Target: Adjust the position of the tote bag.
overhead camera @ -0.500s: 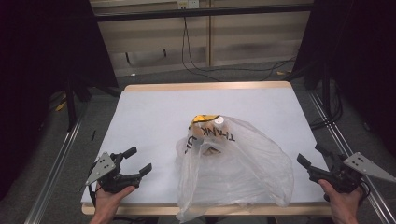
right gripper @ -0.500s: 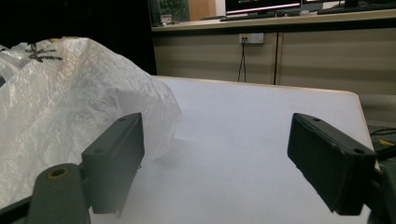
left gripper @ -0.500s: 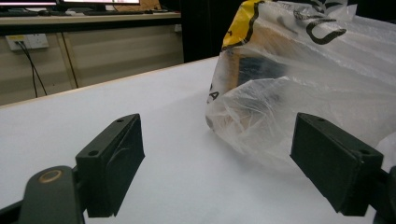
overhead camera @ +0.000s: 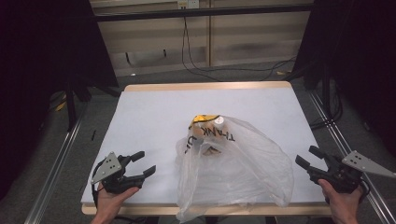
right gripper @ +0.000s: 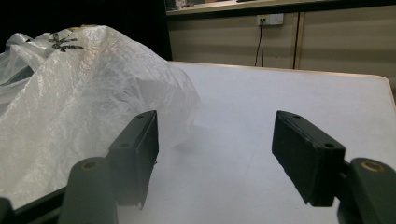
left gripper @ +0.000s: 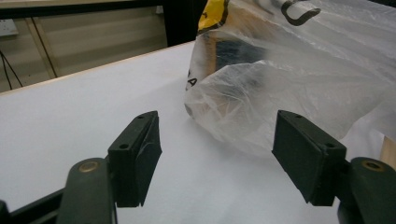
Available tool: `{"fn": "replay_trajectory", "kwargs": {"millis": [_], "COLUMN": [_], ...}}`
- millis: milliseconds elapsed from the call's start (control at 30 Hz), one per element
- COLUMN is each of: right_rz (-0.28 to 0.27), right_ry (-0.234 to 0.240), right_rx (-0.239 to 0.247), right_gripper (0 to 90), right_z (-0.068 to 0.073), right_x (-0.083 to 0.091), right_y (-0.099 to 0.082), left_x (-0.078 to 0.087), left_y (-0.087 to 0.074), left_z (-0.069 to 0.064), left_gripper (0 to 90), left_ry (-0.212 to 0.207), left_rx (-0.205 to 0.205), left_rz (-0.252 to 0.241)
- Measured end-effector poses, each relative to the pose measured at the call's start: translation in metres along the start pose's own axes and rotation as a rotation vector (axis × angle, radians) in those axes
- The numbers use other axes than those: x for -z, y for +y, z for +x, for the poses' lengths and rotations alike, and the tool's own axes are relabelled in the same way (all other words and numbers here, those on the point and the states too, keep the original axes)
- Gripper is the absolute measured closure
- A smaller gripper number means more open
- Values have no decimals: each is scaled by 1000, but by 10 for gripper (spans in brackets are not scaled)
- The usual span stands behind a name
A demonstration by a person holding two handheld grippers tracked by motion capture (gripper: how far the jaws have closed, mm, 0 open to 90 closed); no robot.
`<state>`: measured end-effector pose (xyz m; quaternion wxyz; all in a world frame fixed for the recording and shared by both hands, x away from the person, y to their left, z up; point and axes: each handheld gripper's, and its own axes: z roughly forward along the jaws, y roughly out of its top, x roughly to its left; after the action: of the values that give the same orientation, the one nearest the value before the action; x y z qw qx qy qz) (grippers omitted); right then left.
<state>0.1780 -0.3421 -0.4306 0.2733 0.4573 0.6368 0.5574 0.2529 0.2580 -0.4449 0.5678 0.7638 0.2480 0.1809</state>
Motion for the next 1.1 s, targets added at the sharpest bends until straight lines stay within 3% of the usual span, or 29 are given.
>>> {"fn": "replay_trajectory", "kwargs": {"millis": [200, 233, 333, 467, 633, 733, 1100], "right_rz": [24, 17, 21, 29, 48, 74, 113], "right_ry": [28, 34, 48, 72, 119, 171, 195], "right_rx": [30, 34, 49, 54, 75, 84, 93], "right_gripper": [389, 398, 465, 515, 610, 654, 666], "right_z": [6, 6, 10, 14, 26, 38, 53], "right_x": [0, 0, 4, 7, 7, 5, 11], "right_y": [2, 2, 4, 5, 9, 11, 10], "left_x": [-2, -3, -3, -3, 0, -1, 0], "left_y": [4, 5, 8, 9, 16, 19, 28], "left_z": [-6, -8, -10, -16, -31, -43, -68], "left_gripper": [379, 379, 429, 483, 517, 530, 505], "left_ry": [-43, -53, -81, -119, -161, -197, -263], "left_rx": [-6, 13, 17, 27, -17, -30, -50], "left_rz": [16, 11, 48, 49, 41, 39, 20]}}
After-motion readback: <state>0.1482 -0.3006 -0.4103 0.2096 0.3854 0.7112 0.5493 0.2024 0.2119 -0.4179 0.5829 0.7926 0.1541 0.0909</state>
